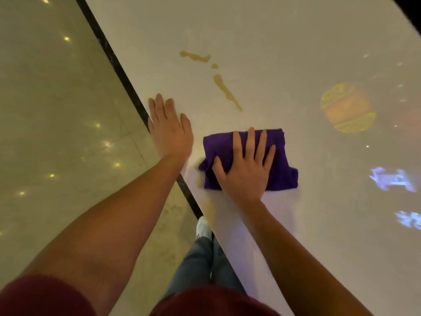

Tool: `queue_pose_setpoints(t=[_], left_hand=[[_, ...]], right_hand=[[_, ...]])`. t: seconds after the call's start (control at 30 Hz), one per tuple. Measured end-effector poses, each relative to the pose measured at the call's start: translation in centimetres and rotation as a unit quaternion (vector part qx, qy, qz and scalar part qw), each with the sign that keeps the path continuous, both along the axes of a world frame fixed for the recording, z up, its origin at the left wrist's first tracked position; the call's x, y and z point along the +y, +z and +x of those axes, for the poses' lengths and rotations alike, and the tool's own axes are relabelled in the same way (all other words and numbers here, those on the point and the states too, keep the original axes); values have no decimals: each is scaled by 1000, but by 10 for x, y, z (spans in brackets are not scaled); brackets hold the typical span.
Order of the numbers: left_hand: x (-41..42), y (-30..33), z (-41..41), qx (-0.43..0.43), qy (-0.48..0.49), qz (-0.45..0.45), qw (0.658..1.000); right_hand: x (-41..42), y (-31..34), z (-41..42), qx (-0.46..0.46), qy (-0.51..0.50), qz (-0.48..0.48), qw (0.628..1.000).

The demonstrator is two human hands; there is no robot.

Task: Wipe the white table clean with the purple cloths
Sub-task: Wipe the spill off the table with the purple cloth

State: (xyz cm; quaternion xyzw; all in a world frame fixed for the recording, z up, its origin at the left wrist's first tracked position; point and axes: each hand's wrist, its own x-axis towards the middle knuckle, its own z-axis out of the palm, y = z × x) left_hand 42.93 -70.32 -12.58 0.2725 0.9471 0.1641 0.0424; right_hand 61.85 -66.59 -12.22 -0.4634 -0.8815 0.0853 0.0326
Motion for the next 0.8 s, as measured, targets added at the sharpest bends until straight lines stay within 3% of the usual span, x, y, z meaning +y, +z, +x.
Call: queue_pose_setpoints(t=[0.17,0.47,0.63,0.8], left_hand=[[1,1,-2,-3,-4,21,1000],[4,0,-7,-51,17,51,997],[1,6,-6,-63,9,50,997],[-9,14,-21,-107,-17,82,991]], right_hand=[[62,-3,-86,30,20,26,999],[136,3,-176,-21,25,9,999],[123,5,-156,-34,52,-1,998],[51,10,-93,-35,34,-3,999]])
